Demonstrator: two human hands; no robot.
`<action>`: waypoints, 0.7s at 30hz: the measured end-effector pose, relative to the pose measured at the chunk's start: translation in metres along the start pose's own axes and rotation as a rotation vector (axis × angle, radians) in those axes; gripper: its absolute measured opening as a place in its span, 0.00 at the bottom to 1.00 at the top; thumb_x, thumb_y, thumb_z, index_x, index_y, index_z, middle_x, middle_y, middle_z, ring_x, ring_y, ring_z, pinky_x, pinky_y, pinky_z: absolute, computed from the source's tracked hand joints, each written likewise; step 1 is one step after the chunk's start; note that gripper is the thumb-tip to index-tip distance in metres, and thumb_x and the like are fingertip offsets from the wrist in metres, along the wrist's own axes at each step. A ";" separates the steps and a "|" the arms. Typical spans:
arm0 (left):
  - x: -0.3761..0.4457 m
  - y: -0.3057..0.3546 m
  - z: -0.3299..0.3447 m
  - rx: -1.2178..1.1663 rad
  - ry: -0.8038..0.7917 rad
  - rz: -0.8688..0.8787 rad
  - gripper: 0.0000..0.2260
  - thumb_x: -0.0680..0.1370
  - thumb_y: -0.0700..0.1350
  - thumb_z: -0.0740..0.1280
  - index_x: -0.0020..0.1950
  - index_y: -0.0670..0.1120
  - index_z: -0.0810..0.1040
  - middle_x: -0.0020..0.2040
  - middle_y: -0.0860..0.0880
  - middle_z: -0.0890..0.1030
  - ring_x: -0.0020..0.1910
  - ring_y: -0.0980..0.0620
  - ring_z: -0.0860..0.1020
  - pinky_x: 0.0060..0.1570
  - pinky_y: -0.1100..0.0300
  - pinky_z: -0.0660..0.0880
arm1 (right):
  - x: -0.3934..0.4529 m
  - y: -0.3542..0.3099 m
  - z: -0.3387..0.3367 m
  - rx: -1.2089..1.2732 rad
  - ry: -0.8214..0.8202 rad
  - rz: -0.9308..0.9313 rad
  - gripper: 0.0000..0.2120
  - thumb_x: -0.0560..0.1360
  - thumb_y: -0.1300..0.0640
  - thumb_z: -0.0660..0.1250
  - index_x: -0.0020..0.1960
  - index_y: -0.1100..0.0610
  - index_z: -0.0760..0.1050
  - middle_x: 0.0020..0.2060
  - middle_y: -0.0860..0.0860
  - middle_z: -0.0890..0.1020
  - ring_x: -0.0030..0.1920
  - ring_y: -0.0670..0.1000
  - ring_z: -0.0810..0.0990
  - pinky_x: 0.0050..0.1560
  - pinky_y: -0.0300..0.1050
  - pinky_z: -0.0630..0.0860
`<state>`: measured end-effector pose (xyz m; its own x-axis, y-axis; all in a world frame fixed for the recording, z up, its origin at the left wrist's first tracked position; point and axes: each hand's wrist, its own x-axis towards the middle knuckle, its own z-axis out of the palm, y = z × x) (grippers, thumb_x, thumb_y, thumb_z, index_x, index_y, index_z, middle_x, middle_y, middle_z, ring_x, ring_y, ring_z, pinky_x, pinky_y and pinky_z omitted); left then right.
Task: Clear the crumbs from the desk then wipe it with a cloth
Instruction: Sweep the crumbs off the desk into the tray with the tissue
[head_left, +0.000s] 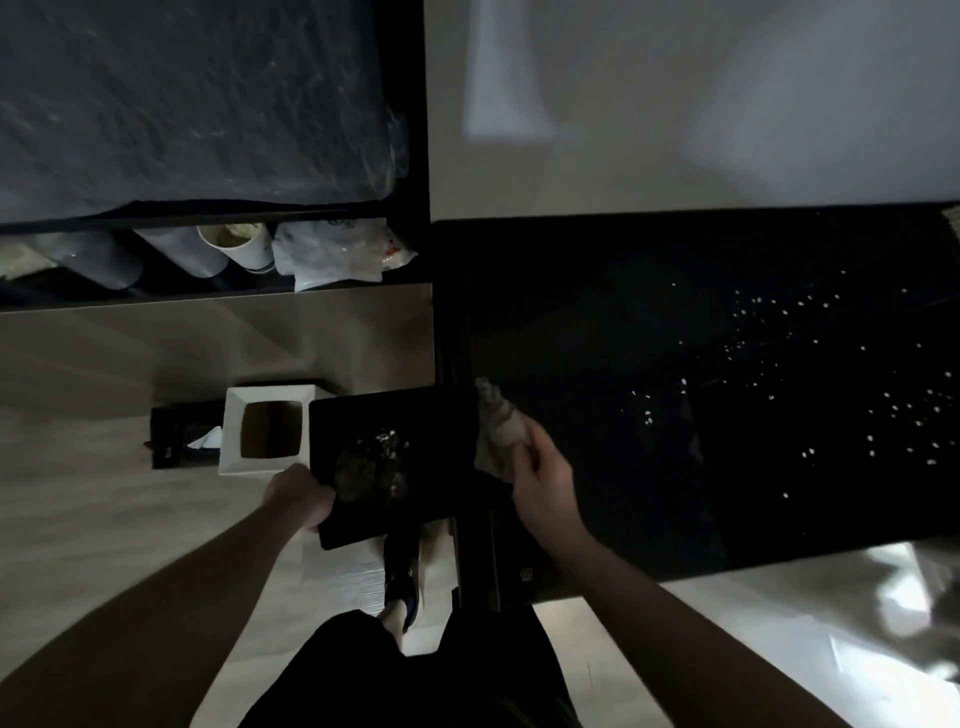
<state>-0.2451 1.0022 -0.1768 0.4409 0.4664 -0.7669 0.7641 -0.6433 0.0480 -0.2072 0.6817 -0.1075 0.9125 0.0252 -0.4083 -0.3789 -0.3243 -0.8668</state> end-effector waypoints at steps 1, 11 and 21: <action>0.001 -0.005 0.001 0.002 -0.004 0.005 0.09 0.74 0.44 0.65 0.48 0.40 0.80 0.41 0.41 0.84 0.41 0.41 0.84 0.44 0.51 0.83 | -0.004 0.003 -0.013 0.006 0.060 0.003 0.17 0.85 0.58 0.62 0.73 0.49 0.75 0.63 0.44 0.83 0.65 0.42 0.80 0.69 0.47 0.77; -0.019 -0.043 0.018 0.073 -0.015 0.015 0.11 0.75 0.45 0.64 0.50 0.38 0.80 0.45 0.40 0.84 0.44 0.41 0.84 0.45 0.53 0.82 | -0.016 0.003 -0.134 -0.175 0.449 0.016 0.18 0.85 0.53 0.61 0.74 0.47 0.74 0.64 0.46 0.82 0.63 0.44 0.79 0.65 0.38 0.73; -0.071 -0.087 0.074 0.061 0.015 -0.130 0.14 0.75 0.46 0.67 0.55 0.37 0.81 0.50 0.38 0.84 0.51 0.40 0.84 0.47 0.54 0.80 | 0.052 0.027 -0.214 -0.470 0.314 0.031 0.20 0.85 0.54 0.60 0.76 0.47 0.72 0.70 0.49 0.79 0.70 0.53 0.77 0.71 0.50 0.72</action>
<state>-0.3776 0.9801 -0.1739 0.3475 0.5571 -0.7542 0.7855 -0.6122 -0.0903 -0.1373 0.4719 -0.0905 0.9315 -0.2504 -0.2639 -0.3621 -0.7085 -0.6057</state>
